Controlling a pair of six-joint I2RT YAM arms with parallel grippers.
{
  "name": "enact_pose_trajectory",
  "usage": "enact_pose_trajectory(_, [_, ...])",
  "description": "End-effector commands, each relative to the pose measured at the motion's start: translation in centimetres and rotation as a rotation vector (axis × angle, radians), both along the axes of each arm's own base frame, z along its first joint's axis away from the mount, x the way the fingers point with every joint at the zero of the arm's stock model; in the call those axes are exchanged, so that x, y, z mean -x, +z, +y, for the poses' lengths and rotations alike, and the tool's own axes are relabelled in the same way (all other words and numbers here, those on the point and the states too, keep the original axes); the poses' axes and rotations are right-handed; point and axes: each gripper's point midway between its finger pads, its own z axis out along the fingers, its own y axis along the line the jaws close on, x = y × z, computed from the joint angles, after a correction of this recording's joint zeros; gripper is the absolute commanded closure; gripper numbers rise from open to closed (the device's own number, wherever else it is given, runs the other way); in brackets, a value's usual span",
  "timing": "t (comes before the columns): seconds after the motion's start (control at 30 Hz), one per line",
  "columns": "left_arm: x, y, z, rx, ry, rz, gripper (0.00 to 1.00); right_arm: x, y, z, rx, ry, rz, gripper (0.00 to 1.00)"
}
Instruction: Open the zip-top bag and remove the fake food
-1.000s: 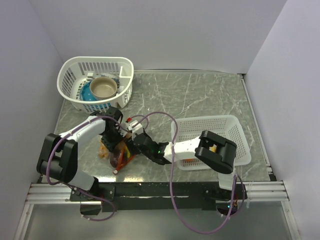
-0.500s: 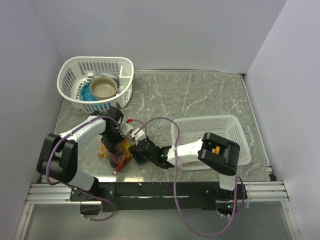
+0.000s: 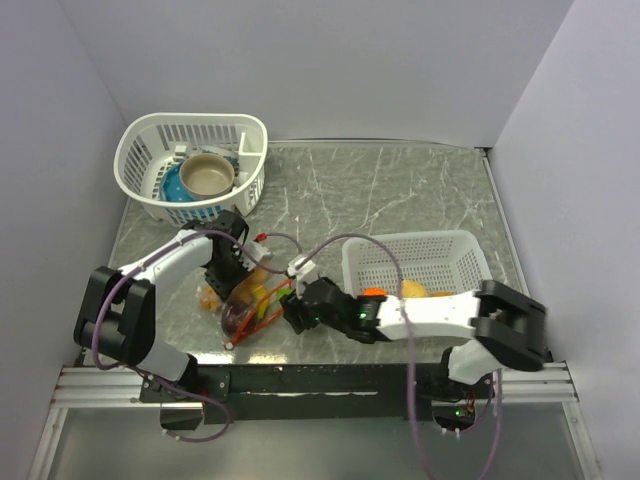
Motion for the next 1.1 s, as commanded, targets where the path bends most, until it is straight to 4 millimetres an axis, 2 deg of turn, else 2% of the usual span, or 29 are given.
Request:
enact_pose_trajectory(0.0, [-1.6, 1.1, -1.5, 0.057, 0.008, -0.026, 0.99, 1.4, 5.1, -1.5, -0.097, 0.06, -0.035, 0.99])
enact_pose_trajectory(0.03, [-1.6, 1.1, -1.6, 0.06, 0.009, -0.02, 0.99, 1.9, 6.5, -1.8, -0.133, 0.089, -0.039, 0.98])
enact_pose_trajectory(0.1, [-1.8, 1.4, -1.7, 0.063, 0.009, -0.027, 0.99, 2.1, 6.6, -2.7, -0.105, 0.109, -0.019, 0.94])
enact_pose_trajectory(0.13, [-2.0, 1.4, -1.6, 0.056, 0.011, -0.034, 0.99, 2.1, 6.9, -3.5, -0.099, 0.093, -0.022, 0.86])
enact_pose_trajectory(0.2, [-1.8, 1.2, -1.3, 0.044, 0.013, -0.032, 0.99, 0.9, 6.3, -5.9, -0.079, -0.023, -0.044, 0.84])
enact_pose_trajectory(0.23, [-1.6, 1.2, -1.2, 0.038, 0.015, -0.028, 0.99, -0.6, 7.8, -7.7, -0.128, -0.154, -0.085, 0.86])
enact_pose_trajectory(0.27, [-1.5, 1.2, -1.1, 0.036, 0.018, -0.027, 0.99, -1.1, 6.7, -9.4, -0.119, -0.222, -0.097, 0.86])
enact_pose_trajectory(0.3, [-1.4, 1.1, -1.0, 0.032, 0.02, -0.025, 0.99, -2.2, 6.9, -11.1, -0.133, -0.315, -0.122, 0.82])
enact_pose_trajectory(0.33, [-1.2, 1.1, -0.9, 0.028, 0.019, -0.023, 0.99, -2.8, 7.7, -12.4, -0.176, -0.375, -0.142, 0.53])
enact_pose_trajectory(0.37, [-1.1, 1.1, -0.9, 0.027, 0.022, -0.02, 0.99, -3.8, 7.1, -14.6, -0.145, -0.48, -0.18, 0.45])
enact_pose_trajectory(0.4, [-0.9, 1.1, -0.8, 0.025, 0.023, -0.013, 0.99, -4.5, 7.0, -16.0, -0.133, -0.556, -0.192, 0.46])
enact_pose_trajectory(0.43, [-0.8, 1.2, -0.9, 0.029, 0.024, -0.006, 0.99, -5.7, 6.7, -17.9, -0.138, -0.684, -0.176, 0.53])
enact_pose_trajectory(0.47, [-0.8, 1.3, -0.9, 0.033, 0.024, -0.004, 0.99, -6.0, 6.5, -20.0, -0.074, -0.779, -0.171, 0.51])
enact_pose_trajectory(0.5, [-0.6, 1.4, -1.0, 0.037, 0.023, 0.001, 0.99, -6.6, 6.8, -21.9, -0.054, -0.889, -0.208, 0.43])
enact_pose_trajectory(0.53, [-0.6, 1.6, -1.1, 0.044, 0.021, -0.005, 0.99, -6.8, 6.8, -22.4, -0.048, -0.916, -0.212, 0.19])
enact_pose_trajectory(0.57, [-0.6, 1.6, -1.1, 0.044, 0.02, -0.007, 0.99, -7.0, 6.9, -22.2, -0.048, -0.906, -0.216, 0.04])
enact_pose_trajectory(0.6, [-0.6, 1.7, -1.0, 0.043, 0.02, -0.009, 0.99, -7.1, 6.8, -22.1, -0.035, -0.904, -0.216, 0.0])
enact_pose_trajectory(0.7, [-0.7, 1.8, -1.1, 0.043, 0.023, -0.009, 0.99, -7.3, 6.6, -20.9, -0.011, -0.861, -0.2, 0.0])
enact_pose_trajectory(0.77, [-0.6, 1.8, -1.1, 0.046, 0.024, -0.004, 0.99, -7.6, 7.2, -20.0, -0.047, -0.863, -0.187, 0.0])
enact_pose_trajectory(0.83, [-0.7, 1.8, -1.2, 0.049, 0.026, -0.006, 0.99, -7.2, 7.1, -17.9, -0.089, -0.796, -0.113, 0.0])
enact_pose_trajectory(0.9, [-0.7, 1.8, -1.2, 0.051, 0.024, -0.005, 0.99, -6.8, 8.4, -15.2, -0.176, -0.664, -0.083, 0.0])
enact_pose_trajectory(0.93, [-0.7, 1.8, -1.3, 0.052, 0.022, -0.007, 0.99, -5.7, 8.7, -12.5, -0.227, -0.493, -0.063, 0.0])
enact_pose_trajectory(1.0, [-0.8, 1.7, -1.3, 0.05, 0.022, -0.007, 0.99, -4.4, 9.6, -10.5, -0.263, -0.369, -0.113, 0.0])
enact_pose_trajectory(1.03, [-0.9, 1.7, -1.2, 0.049, 0.022, -0.008, 0.99, -3.7, 9.7, -9.6, -0.219, -0.31, -0.171, 0.04])
enact_pose_trajectory(1.07, [-0.8, 1.5, -1.2, 0.045, 0.023, -0.006, 0.99, -3.9, 10.9, -9.1, -0.191, -0.33, -0.239, 0.06])
